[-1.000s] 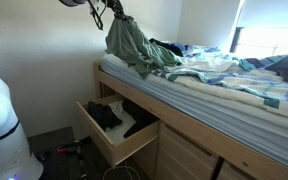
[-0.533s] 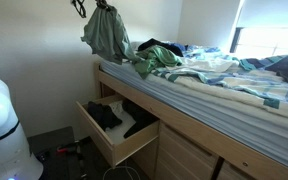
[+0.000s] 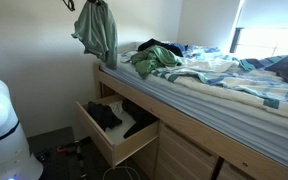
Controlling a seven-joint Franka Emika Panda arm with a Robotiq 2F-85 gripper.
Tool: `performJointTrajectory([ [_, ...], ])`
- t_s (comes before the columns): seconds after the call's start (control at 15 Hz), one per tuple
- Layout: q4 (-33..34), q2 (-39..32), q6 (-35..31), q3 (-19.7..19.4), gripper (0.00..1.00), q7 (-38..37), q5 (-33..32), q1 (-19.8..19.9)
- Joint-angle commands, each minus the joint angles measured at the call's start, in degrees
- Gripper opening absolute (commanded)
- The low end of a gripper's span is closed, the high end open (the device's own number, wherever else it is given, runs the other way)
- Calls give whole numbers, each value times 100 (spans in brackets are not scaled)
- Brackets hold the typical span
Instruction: Remove the grey clothing from the bed and place it in the open drawer
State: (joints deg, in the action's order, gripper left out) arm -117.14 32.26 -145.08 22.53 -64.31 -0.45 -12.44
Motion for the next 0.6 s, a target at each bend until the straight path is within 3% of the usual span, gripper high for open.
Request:
performJointTrajectory([
  [0.0, -310, -20, -78, -155, 3, 167, 554, -69],
  [0.53, -1326, -486, -45, -686, 3, 717, 2017, -315],
])
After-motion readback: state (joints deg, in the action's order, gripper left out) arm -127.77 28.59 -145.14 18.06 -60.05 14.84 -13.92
